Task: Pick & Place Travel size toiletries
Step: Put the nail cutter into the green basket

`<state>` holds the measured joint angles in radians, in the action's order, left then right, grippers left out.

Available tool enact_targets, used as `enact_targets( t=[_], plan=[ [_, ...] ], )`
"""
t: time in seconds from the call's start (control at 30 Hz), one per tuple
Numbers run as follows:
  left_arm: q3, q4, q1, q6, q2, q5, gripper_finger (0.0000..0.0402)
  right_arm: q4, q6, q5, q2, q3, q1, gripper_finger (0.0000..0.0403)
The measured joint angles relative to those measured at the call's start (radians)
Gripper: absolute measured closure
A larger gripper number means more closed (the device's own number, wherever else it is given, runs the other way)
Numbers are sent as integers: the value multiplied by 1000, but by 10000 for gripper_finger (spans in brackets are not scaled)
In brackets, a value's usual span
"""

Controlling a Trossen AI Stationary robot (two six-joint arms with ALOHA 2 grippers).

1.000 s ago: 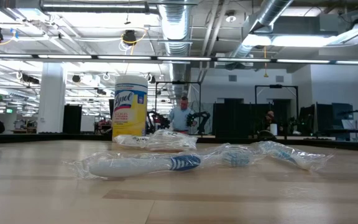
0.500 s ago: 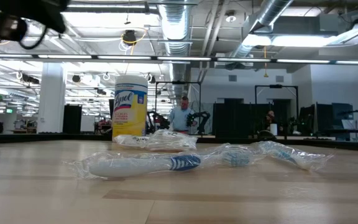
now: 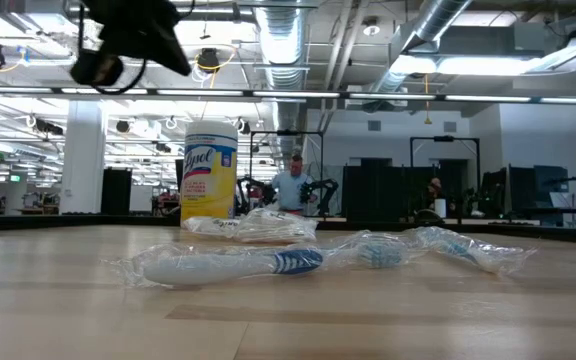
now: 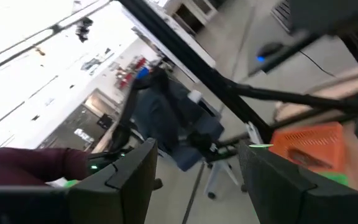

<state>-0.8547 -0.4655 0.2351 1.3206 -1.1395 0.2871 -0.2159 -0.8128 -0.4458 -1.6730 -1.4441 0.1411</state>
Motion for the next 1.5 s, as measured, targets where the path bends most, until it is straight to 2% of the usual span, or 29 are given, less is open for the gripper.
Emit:
enact_targets(
  t=[0.17,0.4,0.57,0.7,0.9,1.07,1.2,1.33,1.5],
  plan=[
    [0,89,-84,-63,-56,-109,399,83,-6,56,27,28,0,184],
    [0,197,-141,-87,-248,-254,399,15,-67,210,187,246,-18,184],
    [1,195,-159,-29,-367,-258,387,-31,-143,321,302,386,-56,184],
    [0,221,-180,-49,-397,-267,345,-37,-180,367,365,447,-78,183],
    [47,261,-212,-60,-398,-319,246,-27,-218,376,393,460,-126,183],
    [168,473,-216,-60,-397,-322,181,-31,-254,344,393,460,-184,183],
    [283,678,-221,10,-397,-322,169,-37,-316,343,393,460,-222,184],
    [380,893,-224,114,-397,-322,175,-221,-352,351,393,460,-244,184],
    [426,931,-241,127,-397,-321,187,-413,-359,342,393,460,-273,183]
  ],
)
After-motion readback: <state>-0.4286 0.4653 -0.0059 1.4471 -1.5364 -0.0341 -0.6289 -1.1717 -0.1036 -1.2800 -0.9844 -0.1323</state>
